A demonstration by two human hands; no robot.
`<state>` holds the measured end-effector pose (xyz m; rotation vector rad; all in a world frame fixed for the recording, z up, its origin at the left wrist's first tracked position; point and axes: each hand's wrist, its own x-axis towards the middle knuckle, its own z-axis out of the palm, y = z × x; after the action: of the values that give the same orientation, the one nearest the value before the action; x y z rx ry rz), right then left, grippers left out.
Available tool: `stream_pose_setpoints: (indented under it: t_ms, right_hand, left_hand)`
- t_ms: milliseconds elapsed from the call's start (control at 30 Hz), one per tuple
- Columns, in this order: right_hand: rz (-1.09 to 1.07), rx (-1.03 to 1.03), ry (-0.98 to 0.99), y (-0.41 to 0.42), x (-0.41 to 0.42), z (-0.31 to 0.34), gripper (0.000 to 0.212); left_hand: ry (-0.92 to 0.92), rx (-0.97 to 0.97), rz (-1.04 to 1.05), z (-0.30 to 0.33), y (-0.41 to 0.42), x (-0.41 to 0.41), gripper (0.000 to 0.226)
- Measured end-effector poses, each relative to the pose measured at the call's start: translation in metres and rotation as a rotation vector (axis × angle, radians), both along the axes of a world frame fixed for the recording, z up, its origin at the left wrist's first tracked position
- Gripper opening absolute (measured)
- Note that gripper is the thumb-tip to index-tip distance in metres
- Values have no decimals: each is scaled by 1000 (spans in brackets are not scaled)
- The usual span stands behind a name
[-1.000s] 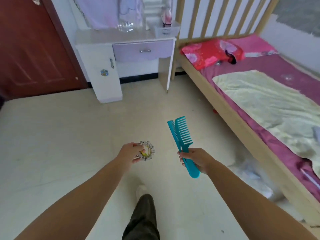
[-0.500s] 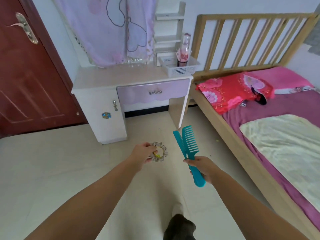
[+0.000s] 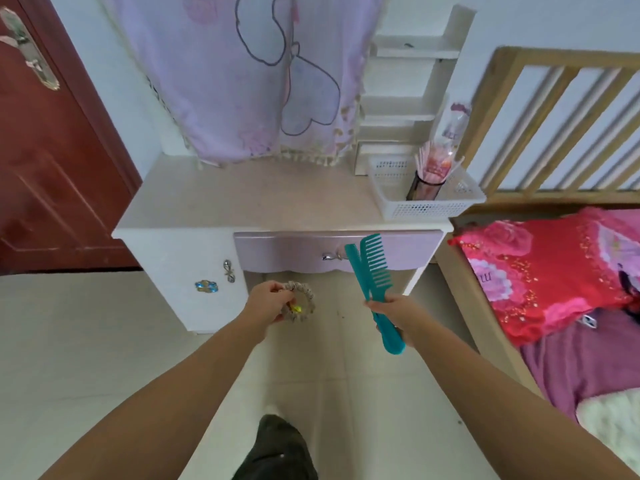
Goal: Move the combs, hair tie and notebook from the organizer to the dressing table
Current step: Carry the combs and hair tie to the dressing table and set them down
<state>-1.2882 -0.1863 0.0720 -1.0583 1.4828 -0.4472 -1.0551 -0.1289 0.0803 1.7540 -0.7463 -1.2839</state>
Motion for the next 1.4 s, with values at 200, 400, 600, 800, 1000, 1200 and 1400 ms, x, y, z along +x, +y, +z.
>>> stream_pose_setpoints:
  t_ms: [200, 400, 600, 800, 1000, 1200, 1400]
  right_hand:
    - [-64, -64, 69, -157, 74, -31, 14]
    - [-120, 4, 159, -272, 130, -39, 24]
    - [-161, 57, 221, -328, 156, -63, 18]
    - [-121, 37, 338, -343, 161, -75, 32]
    - [-50, -93, 491, -356, 146, -73, 17]
    - [90, -143, 662, -355, 134, -79, 32]
    - [108, -181, 719, -344, 131, -76, 40]
  left_hand:
    - [-67, -15, -85, -23, -179, 57, 17]
    - [-42, 97, -170, -29, -323, 95, 8]
    - [-86, 201, -241, -59, -396, 96, 13]
    - [-202, 190, -293, -87, -409, 106, 14]
    - [-801, -29, -522, -105, -390, 141, 57]
    - [-1133, 52, -871, -135, -361, 161, 72]
    - [-1152, 81, -896, -136, -362, 160, 72]
